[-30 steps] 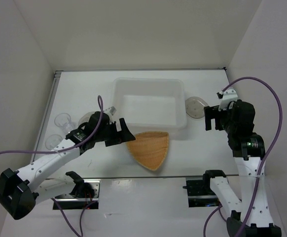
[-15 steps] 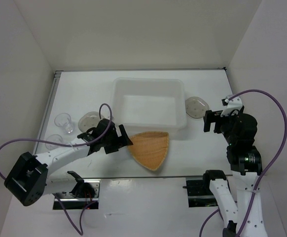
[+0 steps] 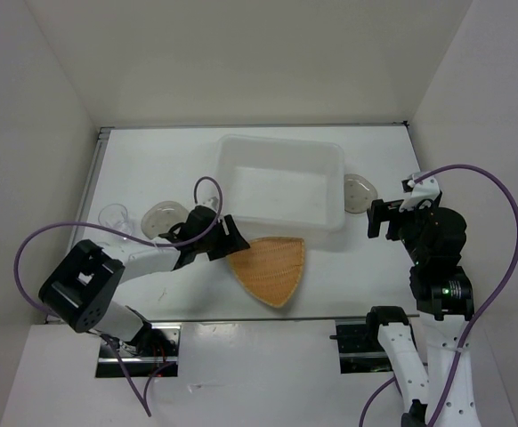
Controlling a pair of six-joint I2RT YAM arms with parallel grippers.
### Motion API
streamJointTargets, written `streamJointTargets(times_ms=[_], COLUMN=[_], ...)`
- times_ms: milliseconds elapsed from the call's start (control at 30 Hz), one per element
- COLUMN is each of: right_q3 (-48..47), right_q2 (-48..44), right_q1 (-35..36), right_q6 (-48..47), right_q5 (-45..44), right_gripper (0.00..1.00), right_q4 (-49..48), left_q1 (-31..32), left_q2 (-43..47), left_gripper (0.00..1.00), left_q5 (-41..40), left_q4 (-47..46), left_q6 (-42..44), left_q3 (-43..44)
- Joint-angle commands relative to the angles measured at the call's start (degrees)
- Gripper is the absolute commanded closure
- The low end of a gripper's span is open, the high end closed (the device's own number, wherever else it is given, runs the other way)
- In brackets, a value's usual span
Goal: Place the mixed dishes into the plastic bin
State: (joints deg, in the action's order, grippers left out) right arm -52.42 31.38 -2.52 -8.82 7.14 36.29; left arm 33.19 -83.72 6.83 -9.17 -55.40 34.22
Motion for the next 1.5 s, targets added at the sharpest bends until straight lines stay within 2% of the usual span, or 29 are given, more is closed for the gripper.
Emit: streamJointTargets(times_ms=[0, 67, 167, 467, 533, 700, 1000, 1167, 1300, 1333, 1467], right_q3=[0.4, 0.4, 0.9, 0.9, 0.9, 0.9, 1.4, 1.4, 1.4, 1.4, 1.4], right_q2=[-0.2, -0.2, -0.2, -0.7, -0.7, -1.2, -2.9, -2.9, -3.4, -3.4, -4.0], right_q1=[-0.4, -0.4, -0.4, -0.4, -0.4, -0.4, -0.9, -0.9, -0.9, -0.9, -0.9], right_q6=[0.3, 0.3, 0.8, 0.8, 0.8, 0.8, 0.8, 0.8, 0.8, 0.8, 0.8], right_q5=[0.1, -0.5, -0.5, -0.5, -0.5, -0.5, -1.5, -1.5, -1.5, -1.5, -1.5], right_gripper=[0.02, 0.02, 0.02, 0.02, 0.02, 0.02, 0.02, 0.02, 0.02, 0.02, 0.02], right_q4=[-3.6, -3.6, -3.6, -3.6, -3.6, -4.1, -4.1, -4.1, -4.7, -4.7, -4.7], left_q1=[0.2, 0.2, 0.2, 0.2, 0.2, 0.2, 0.2, 0.2, 0.2, 0.2, 0.2], left_q2=[-3.1, -3.1, -3.1, -1.3, -1.3, -3.0, -1.0, 0.7, 1.2, 1.2, 0.7], left_gripper=[0.29, 0.41, 0.47, 0.46, 0.38, 0.28, 0.29, 0.41, 0.61, 0.73, 0.98], left_q5=[6.2, 6.2, 6.2, 7.4, 8.0, 10.4, 10.9, 11.4, 11.5, 11.5, 12.0], left_q4=[2.4, 2.4, 2.4, 5.5, 7.6, 13.5, 18.3, 18.8, 18.8, 18.8, 18.8], left_q6=[-0.5, -0.5, -0.5, -0.5, 0.1, 2.6, 4.2, 3.6, 3.1, 3.1, 3.1], left_q3=[-0.9, -0.9, -0.9, -0.9, -0.4, 2.8, 2.3, 1.7, 0.5, 0.5, 0.5])
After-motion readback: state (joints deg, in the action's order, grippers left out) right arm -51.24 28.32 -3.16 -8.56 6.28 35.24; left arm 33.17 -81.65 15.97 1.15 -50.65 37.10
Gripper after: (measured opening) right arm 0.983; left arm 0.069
